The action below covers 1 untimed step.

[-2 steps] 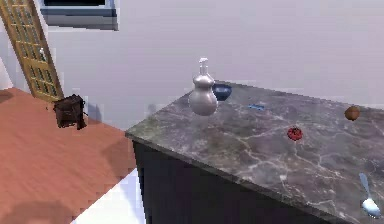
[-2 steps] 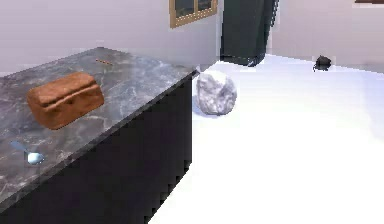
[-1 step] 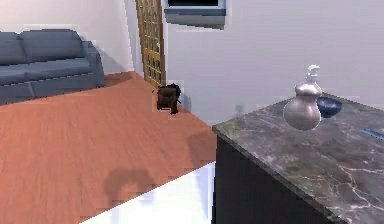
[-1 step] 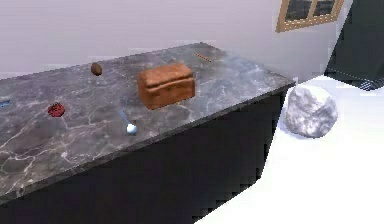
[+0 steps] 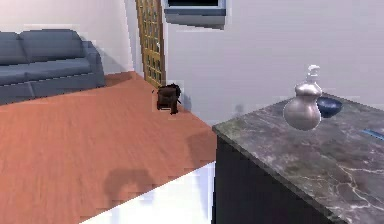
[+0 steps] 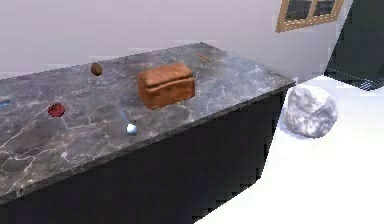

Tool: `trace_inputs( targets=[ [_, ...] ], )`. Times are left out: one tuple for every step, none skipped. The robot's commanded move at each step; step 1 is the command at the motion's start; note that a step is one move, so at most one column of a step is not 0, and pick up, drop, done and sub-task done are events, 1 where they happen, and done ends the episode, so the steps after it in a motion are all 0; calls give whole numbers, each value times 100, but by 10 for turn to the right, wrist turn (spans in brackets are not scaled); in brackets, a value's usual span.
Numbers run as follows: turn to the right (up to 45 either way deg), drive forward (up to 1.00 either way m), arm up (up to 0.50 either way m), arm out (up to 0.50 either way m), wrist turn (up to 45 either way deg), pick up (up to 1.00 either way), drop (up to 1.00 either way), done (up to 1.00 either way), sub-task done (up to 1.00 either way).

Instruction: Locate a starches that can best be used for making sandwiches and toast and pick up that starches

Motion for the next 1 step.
trace_inputs(
  targets=[
    [0,0,38,0,0,0,0,0,0]
  ],
)
